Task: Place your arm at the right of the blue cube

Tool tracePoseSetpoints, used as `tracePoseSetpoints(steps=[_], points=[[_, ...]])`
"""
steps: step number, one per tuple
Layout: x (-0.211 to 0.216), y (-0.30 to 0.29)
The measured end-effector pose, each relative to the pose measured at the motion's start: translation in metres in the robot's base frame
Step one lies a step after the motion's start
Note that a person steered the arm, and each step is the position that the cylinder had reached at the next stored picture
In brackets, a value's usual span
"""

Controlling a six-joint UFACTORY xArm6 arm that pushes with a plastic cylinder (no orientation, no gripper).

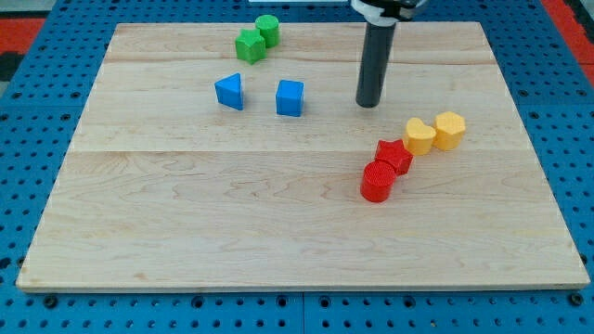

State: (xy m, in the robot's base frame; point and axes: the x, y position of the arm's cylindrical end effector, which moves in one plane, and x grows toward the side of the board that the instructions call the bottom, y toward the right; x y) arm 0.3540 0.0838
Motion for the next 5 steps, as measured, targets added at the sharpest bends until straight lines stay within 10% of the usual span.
tracePoseSetpoints(steps=[5], points=[[-0.009, -0.036]])
